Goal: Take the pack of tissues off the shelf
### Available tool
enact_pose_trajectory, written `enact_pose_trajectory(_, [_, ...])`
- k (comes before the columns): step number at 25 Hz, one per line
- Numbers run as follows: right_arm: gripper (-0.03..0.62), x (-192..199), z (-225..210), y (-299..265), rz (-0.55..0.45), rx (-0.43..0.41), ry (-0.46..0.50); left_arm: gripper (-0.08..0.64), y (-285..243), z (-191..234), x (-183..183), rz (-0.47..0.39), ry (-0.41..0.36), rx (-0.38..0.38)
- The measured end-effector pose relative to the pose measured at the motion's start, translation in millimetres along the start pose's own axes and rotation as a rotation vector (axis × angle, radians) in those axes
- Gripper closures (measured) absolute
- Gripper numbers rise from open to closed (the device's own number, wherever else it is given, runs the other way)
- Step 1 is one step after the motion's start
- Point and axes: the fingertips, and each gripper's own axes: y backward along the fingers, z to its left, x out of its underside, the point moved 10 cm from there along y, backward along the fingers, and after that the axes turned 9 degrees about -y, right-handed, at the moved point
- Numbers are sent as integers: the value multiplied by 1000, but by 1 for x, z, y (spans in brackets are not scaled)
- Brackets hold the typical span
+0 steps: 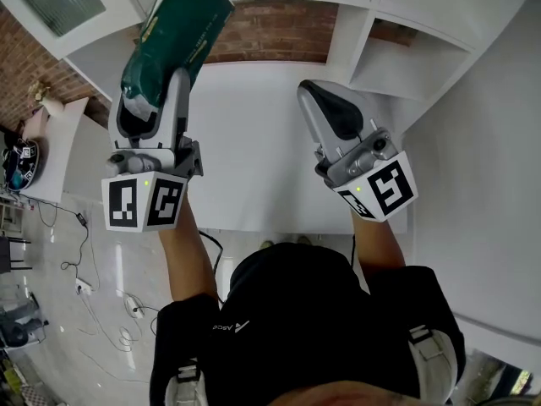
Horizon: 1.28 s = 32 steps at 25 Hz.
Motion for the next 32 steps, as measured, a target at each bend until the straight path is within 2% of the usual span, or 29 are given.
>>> enact_pose_trajectory(5, [591,5,5,5,0,16,-26,268,10,-5,2,-5,1,35])
enact_pose_trajectory(11, [592,3,7,4,13,46,7,268,12,-3,4,9,7,41])
enact_pose_trajectory(32, [592,5,12,0,33,40,35,268,9,0,5,-11,23,58])
